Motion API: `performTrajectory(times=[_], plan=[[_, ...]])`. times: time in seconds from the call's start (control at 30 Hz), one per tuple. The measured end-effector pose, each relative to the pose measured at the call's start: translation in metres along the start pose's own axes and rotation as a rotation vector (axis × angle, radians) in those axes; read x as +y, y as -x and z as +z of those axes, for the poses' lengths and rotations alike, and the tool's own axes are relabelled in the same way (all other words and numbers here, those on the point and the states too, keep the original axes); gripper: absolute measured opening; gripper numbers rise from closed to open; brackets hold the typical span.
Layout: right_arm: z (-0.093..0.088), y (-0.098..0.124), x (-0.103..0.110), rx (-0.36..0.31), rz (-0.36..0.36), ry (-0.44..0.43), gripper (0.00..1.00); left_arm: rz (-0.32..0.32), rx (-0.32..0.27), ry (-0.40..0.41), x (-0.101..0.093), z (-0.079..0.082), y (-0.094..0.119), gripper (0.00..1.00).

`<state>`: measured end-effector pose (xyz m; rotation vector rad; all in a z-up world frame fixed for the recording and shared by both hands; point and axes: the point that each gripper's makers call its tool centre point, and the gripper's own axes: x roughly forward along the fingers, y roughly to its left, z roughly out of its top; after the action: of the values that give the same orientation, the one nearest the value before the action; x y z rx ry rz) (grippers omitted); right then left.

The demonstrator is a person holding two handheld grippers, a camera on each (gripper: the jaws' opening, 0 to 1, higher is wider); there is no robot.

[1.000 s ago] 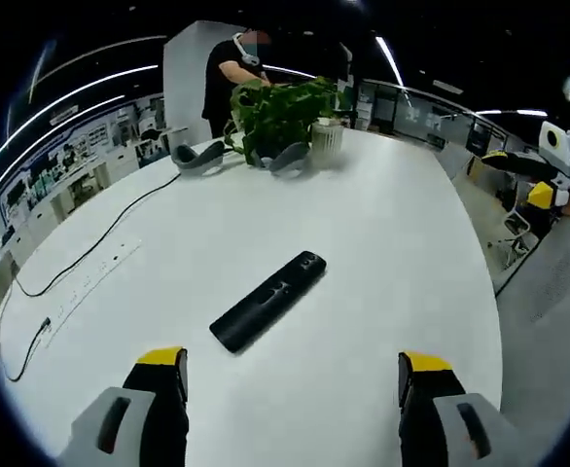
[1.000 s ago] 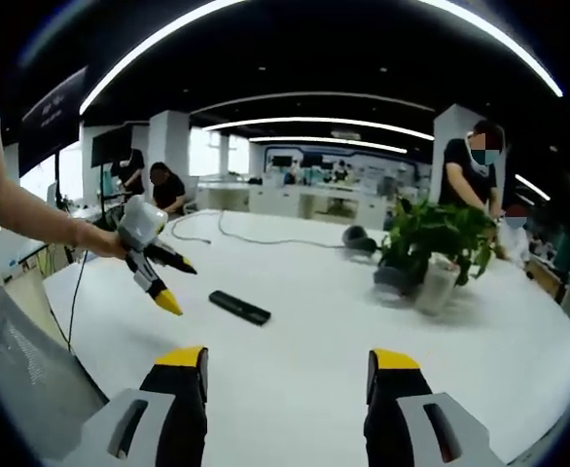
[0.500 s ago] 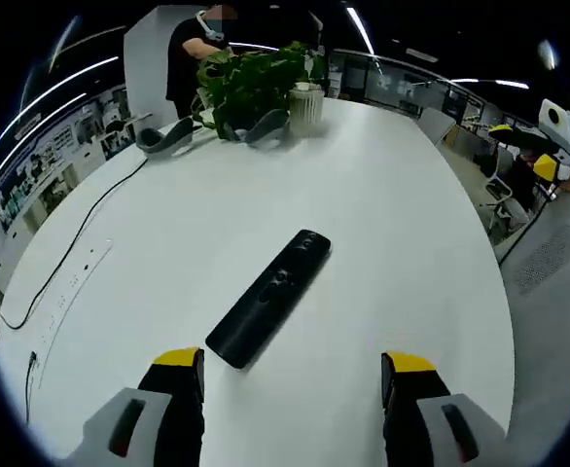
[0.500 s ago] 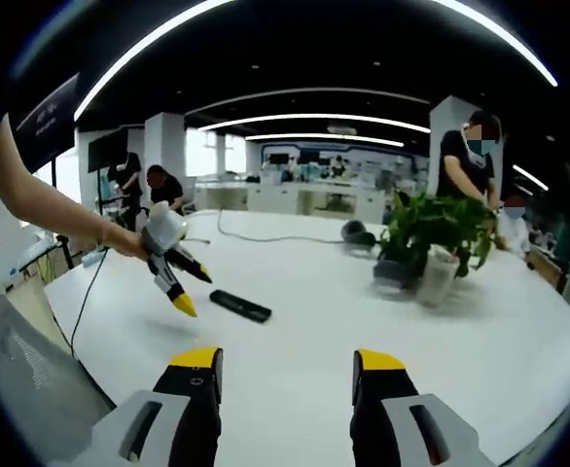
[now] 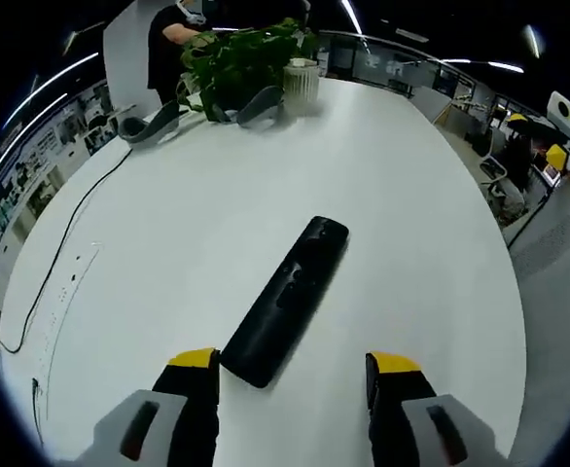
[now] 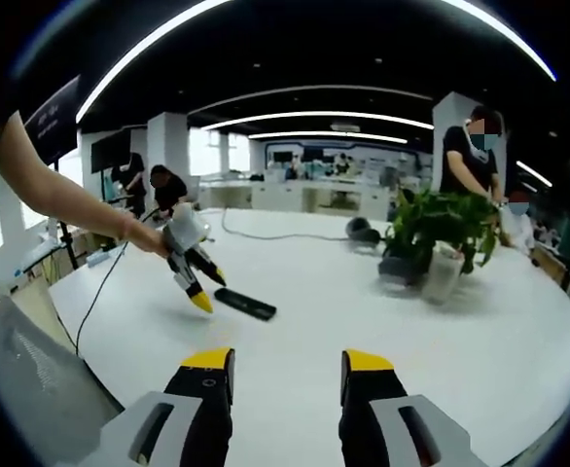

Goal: Press the specified remote control buttons in sequence, fully releasing each button before pressing the next.

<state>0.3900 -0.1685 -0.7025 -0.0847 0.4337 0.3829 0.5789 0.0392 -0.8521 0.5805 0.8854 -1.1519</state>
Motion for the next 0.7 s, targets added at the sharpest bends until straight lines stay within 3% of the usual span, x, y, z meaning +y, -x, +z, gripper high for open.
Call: performTrajectory(times=[0.3, 0.53, 0.63, 0.7], plan=[[-0.002, -0.001, 0.001, 0.007, 0.012, -0.007, 0.35, -0.011, 0.03, -0.044, 0.008, 0.001, -0.011, 0.57], [-0.001, -0.002, -0.001, 0.004, 0.006, -0.001, 0.37, -0.009, 0.032, -0.075, 0.012, 0.001, -0.011, 0.41], [-0.002, -0.002, -0.001, 0.006, 0.005, 0.004, 0.37, -0.012, 0.037, -0.096, 0.013, 0.0, -0.01, 0.29], [-0.002, -0.002, 0.0, 0.006, 0.007, 0.004, 0.37, -0.012, 0.039, -0.124, 0.011, 0.0, -0.01, 0.28]])
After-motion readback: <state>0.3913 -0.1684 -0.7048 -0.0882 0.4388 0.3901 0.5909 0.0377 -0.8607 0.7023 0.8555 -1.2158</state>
